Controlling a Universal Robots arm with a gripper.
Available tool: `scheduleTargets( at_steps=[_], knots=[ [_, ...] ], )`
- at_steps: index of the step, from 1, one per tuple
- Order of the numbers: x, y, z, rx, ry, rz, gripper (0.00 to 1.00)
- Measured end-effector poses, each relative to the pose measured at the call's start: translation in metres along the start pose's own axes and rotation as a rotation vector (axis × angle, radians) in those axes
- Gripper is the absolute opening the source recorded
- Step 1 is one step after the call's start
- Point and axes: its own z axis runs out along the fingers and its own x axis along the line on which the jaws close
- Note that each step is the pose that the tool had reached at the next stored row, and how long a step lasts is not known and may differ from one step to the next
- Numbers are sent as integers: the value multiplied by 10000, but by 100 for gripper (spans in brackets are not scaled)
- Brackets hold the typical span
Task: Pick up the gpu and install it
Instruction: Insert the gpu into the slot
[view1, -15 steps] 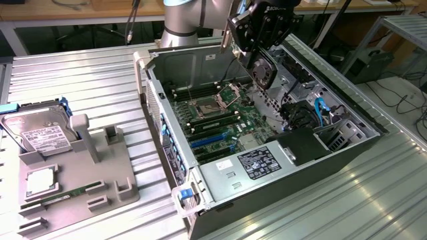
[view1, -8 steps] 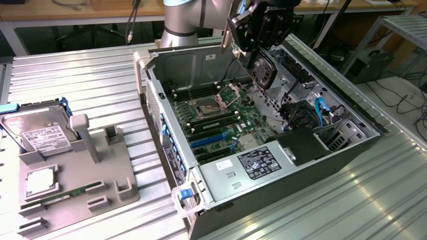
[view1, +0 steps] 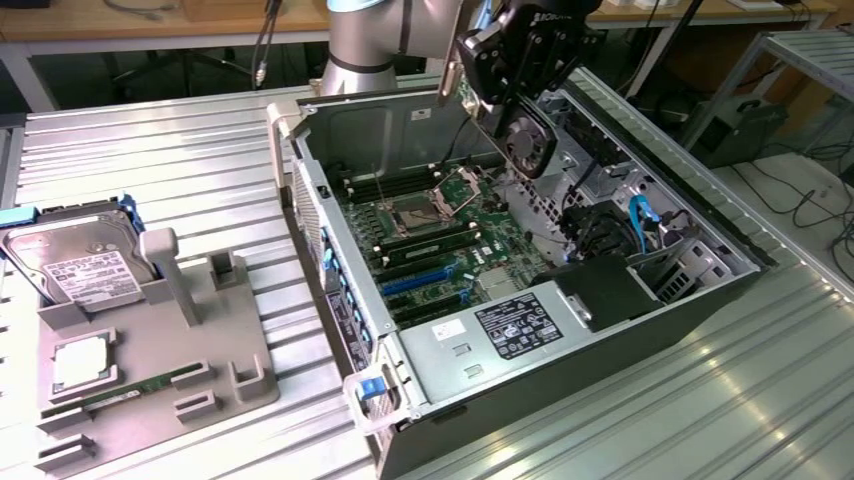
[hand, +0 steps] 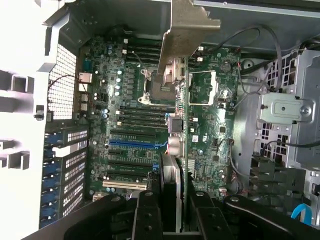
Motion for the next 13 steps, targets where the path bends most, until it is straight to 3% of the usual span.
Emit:
scheduleTargets(
  at_steps=[13],
  knots=[
    [2, -4, 0, -25, 59, -1369, 28]
  ],
)
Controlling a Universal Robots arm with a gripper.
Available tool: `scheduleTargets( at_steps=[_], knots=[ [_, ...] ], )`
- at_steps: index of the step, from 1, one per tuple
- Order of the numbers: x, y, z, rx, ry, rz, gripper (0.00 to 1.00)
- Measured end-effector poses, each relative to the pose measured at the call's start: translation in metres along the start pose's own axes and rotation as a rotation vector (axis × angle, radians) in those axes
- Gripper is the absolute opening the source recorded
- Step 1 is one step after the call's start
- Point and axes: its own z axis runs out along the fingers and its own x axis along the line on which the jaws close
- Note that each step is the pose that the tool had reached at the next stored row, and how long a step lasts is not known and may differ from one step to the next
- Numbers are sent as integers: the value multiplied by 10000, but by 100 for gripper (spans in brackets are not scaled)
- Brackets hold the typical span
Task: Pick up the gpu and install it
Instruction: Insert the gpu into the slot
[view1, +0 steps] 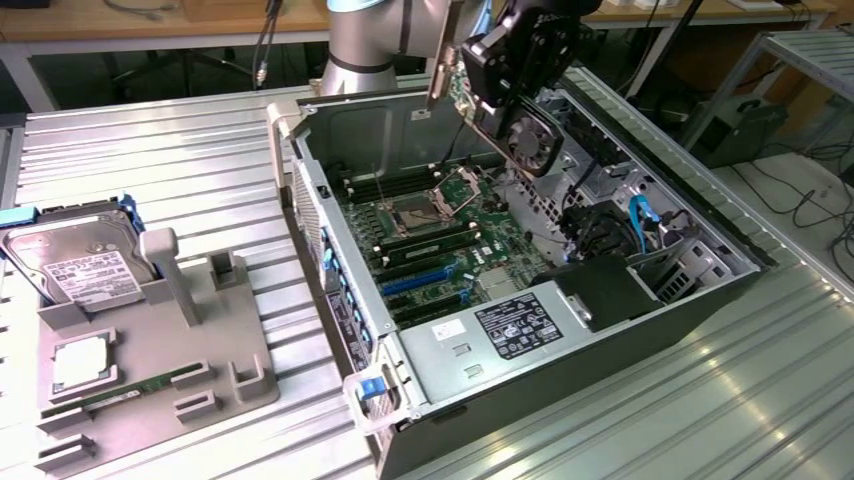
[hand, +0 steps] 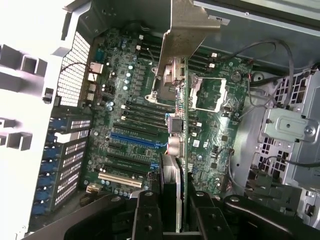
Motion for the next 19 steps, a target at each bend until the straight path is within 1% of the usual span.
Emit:
scheduleTargets(
  at_steps=[19],
  knots=[
    [0, -1, 0, -23, 65, -1474, 28]
  ],
)
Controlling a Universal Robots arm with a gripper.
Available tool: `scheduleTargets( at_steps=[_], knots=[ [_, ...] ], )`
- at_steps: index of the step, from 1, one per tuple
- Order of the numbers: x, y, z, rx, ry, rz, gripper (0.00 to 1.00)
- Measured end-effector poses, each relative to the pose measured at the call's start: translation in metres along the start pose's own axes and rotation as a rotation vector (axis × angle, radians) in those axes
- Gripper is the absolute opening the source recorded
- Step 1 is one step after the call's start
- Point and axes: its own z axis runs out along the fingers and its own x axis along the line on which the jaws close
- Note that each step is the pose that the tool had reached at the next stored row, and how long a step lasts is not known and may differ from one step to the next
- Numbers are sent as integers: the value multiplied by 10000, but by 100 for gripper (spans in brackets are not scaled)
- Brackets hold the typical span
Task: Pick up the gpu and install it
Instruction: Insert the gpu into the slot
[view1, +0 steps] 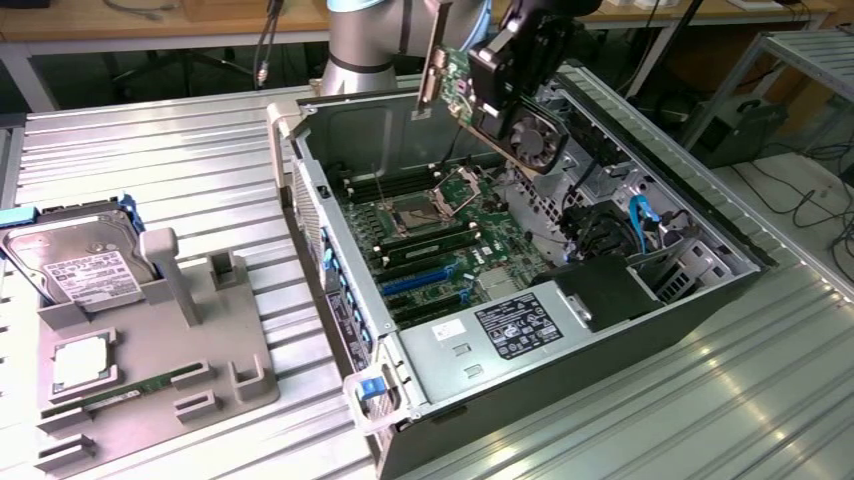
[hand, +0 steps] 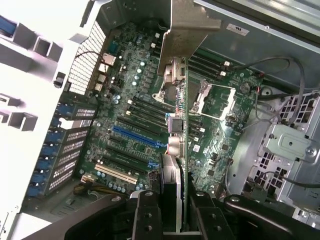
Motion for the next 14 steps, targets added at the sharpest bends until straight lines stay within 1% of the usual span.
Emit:
scheduleTargets(
  at_steps=[14],
  knots=[
    [0, 0, 0, -17, 52, -1162, 28]
  ],
)
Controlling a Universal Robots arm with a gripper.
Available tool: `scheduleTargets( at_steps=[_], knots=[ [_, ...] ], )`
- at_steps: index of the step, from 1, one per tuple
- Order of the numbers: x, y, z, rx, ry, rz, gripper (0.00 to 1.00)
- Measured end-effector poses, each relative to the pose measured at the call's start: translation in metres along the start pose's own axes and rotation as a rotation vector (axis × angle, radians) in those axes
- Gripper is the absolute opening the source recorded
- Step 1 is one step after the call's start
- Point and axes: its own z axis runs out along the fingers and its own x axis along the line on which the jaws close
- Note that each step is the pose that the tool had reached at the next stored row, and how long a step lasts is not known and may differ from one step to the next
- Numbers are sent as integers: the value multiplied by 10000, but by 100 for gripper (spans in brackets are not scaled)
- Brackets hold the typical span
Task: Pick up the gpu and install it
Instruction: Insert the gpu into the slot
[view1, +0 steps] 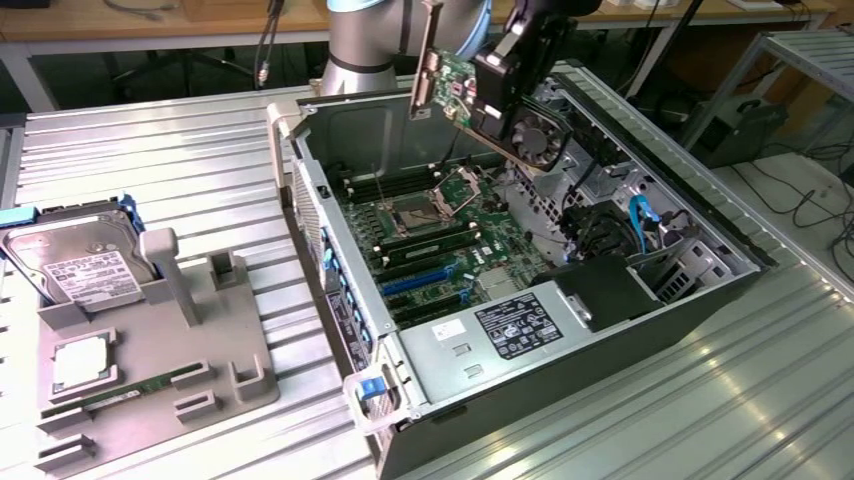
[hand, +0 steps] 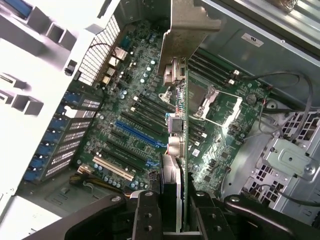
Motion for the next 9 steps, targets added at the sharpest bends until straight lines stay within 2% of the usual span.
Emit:
scheduleTargets(
  at_steps=[9],
  knots=[
    [0, 0, 0, -9, 26, -569, 28]
  ],
)
